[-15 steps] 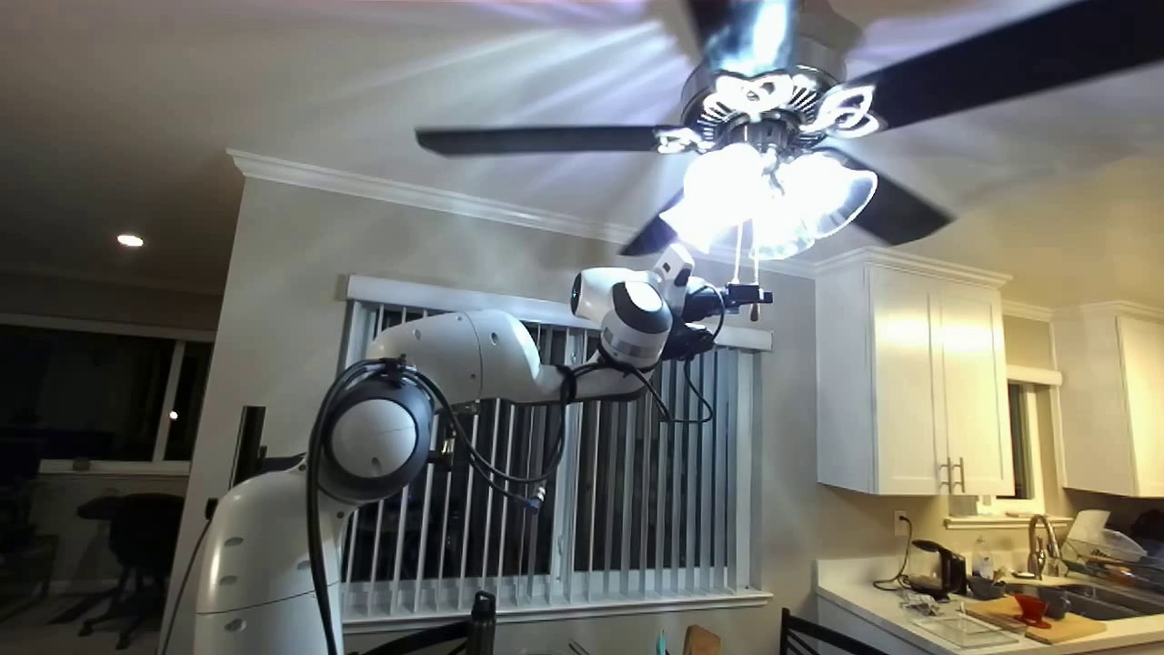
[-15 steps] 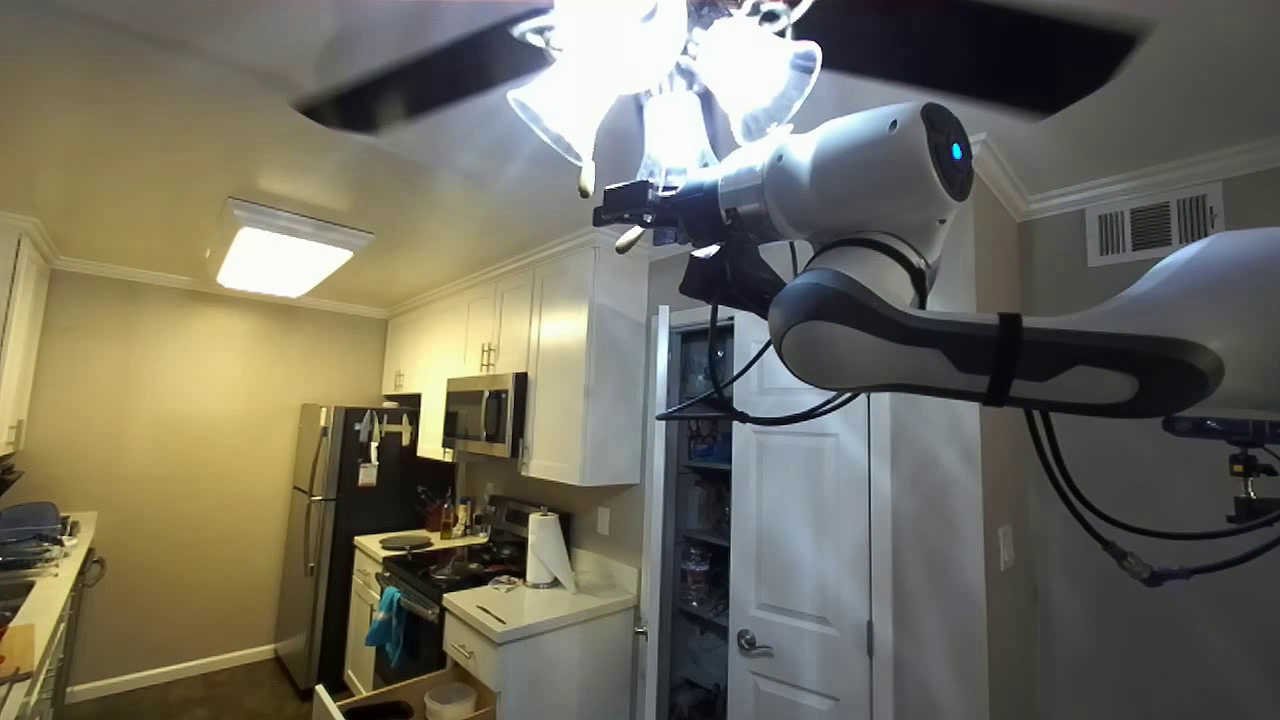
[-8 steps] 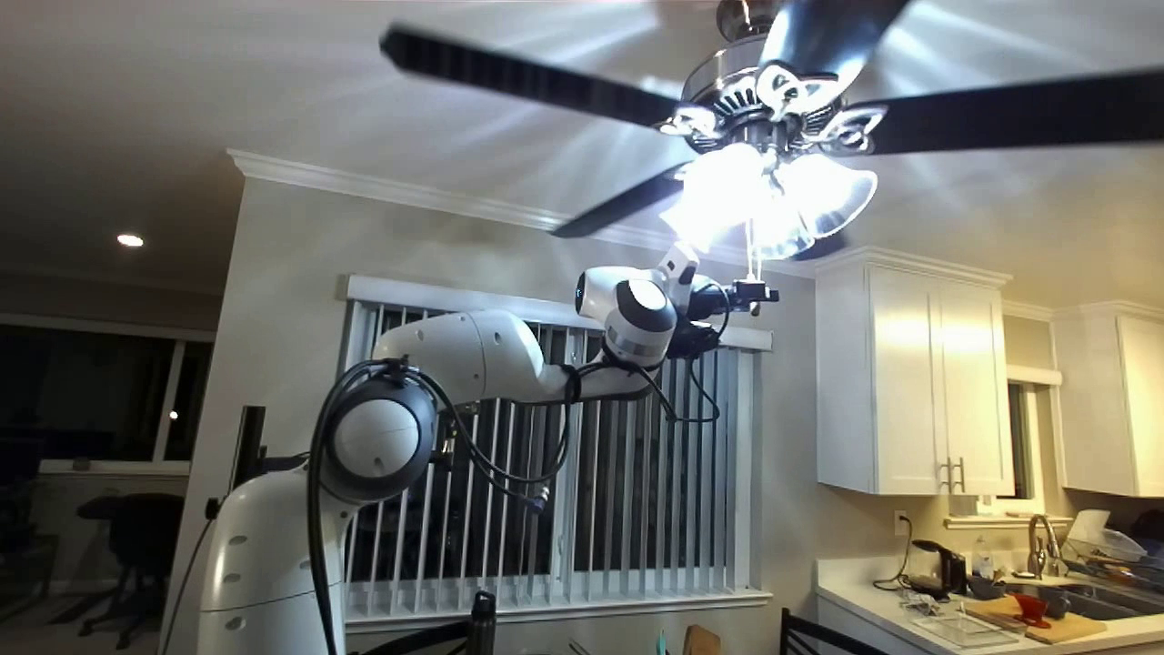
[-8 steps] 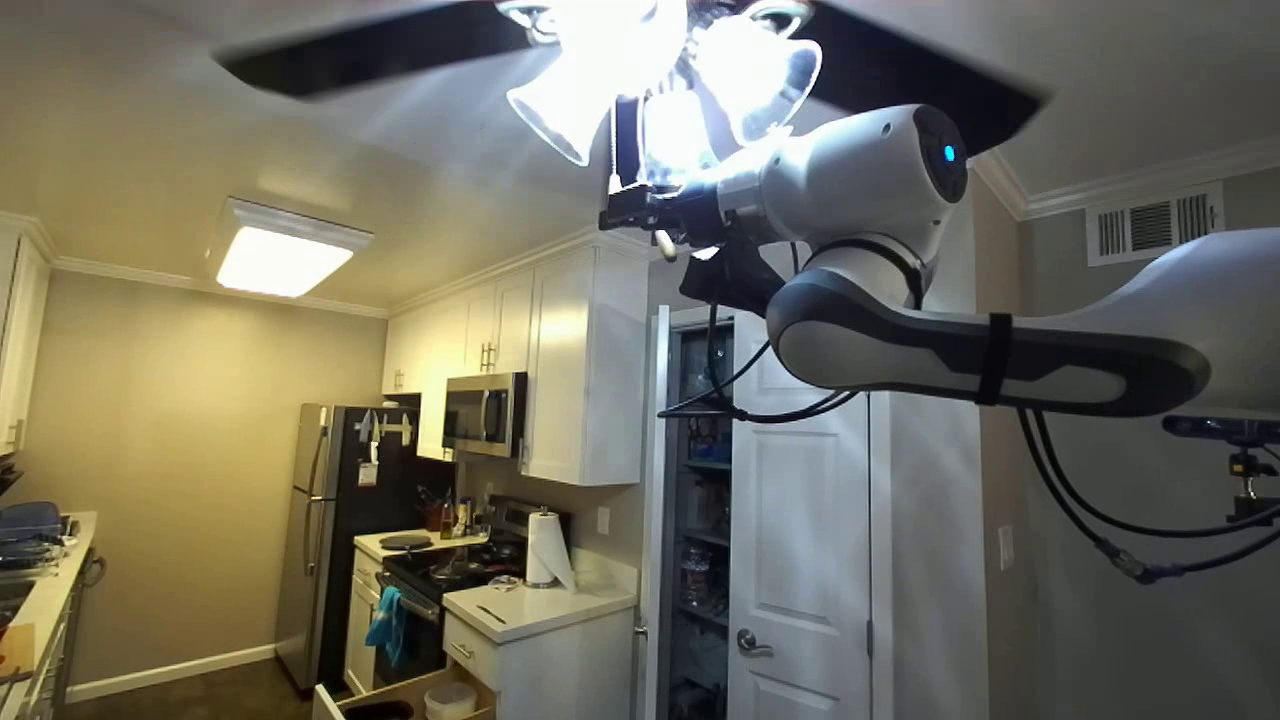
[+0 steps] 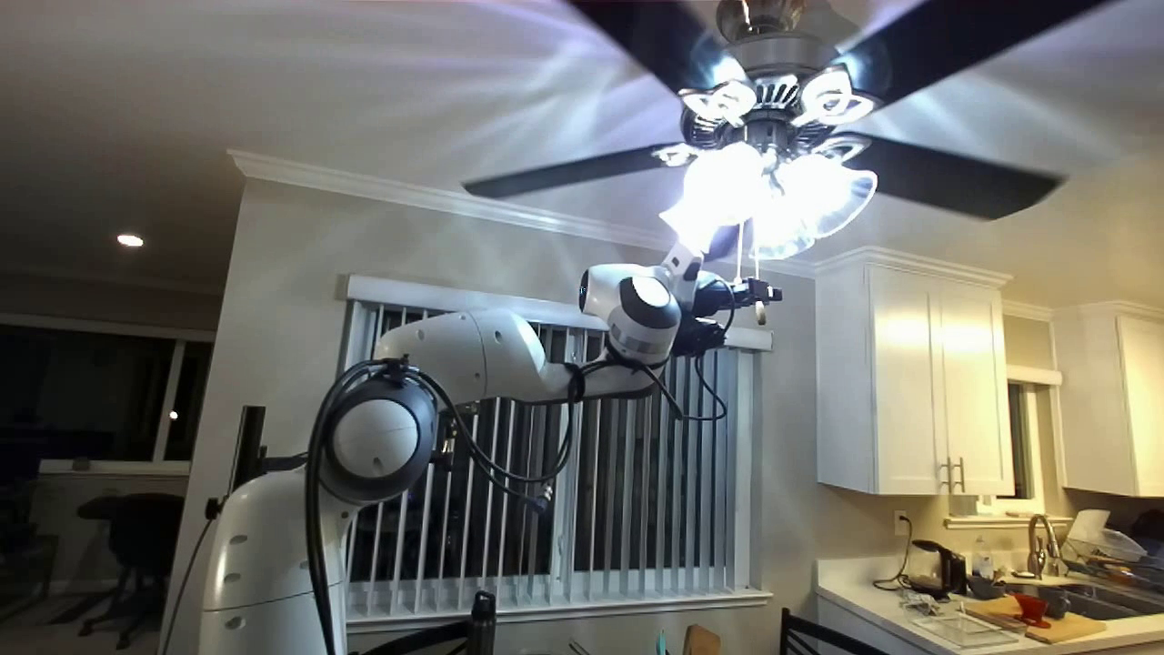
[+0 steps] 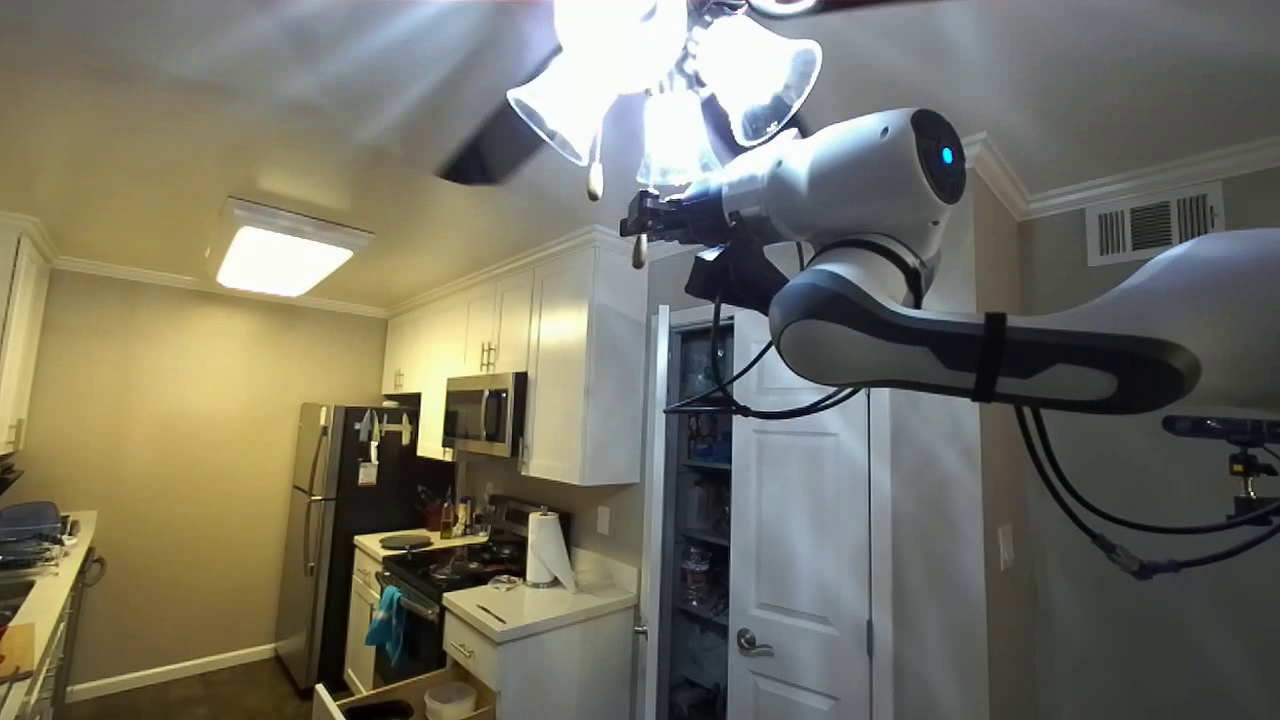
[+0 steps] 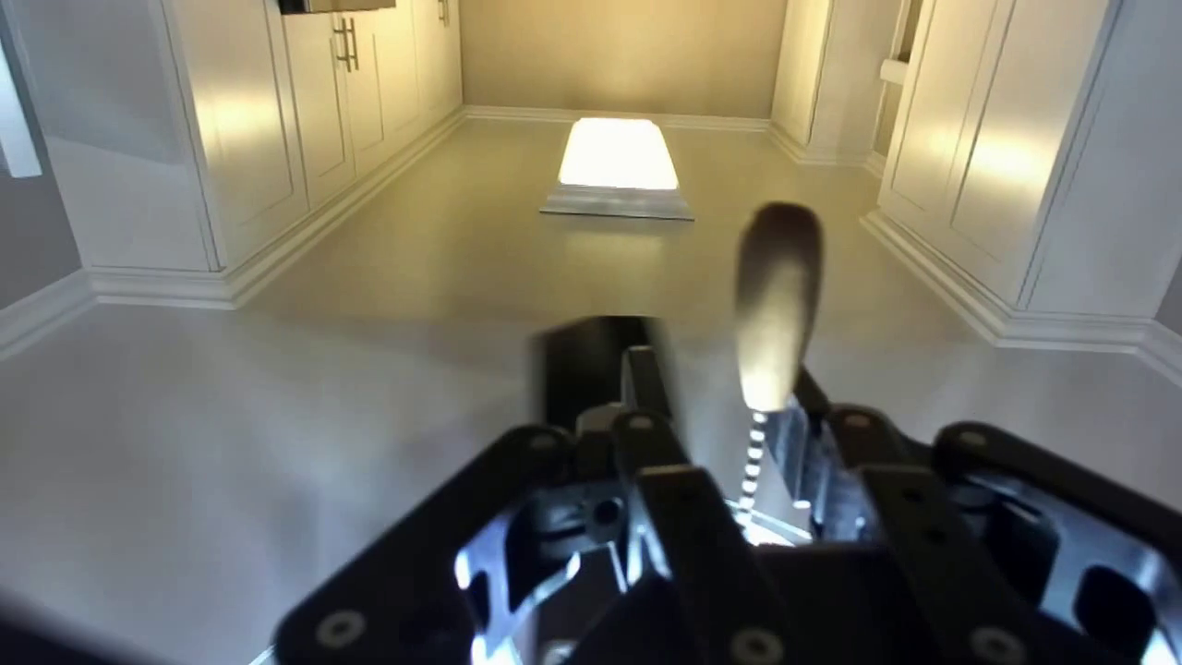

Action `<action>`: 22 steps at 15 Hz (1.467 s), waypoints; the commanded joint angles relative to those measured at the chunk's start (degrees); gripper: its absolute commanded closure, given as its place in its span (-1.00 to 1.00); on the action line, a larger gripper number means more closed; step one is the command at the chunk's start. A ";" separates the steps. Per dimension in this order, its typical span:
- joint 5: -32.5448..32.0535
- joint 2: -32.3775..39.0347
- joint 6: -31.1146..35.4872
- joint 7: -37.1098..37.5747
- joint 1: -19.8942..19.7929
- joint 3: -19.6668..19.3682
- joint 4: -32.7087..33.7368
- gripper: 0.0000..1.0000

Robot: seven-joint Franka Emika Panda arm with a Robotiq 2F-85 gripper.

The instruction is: Turn off the lights on the fan

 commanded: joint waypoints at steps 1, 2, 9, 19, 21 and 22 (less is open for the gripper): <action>-0.23 0.47 -1.34 -0.20 -0.54 0.42 0.97 0.94; -0.20 0.45 -1.46 -0.27 -0.50 0.37 0.93 0.98; 0.65 0.32 -3.06 -2.17 1.09 -0.63 -0.23 0.97; 3.35 0.55 -9.79 -7.09 6.16 -3.41 -0.54 0.97; 3.25 0.49 -9.14 -6.65 6.28 -3.57 -0.18 0.60; 3.19 0.45 -8.96 -6.34 6.22 -3.58 -0.16 0.35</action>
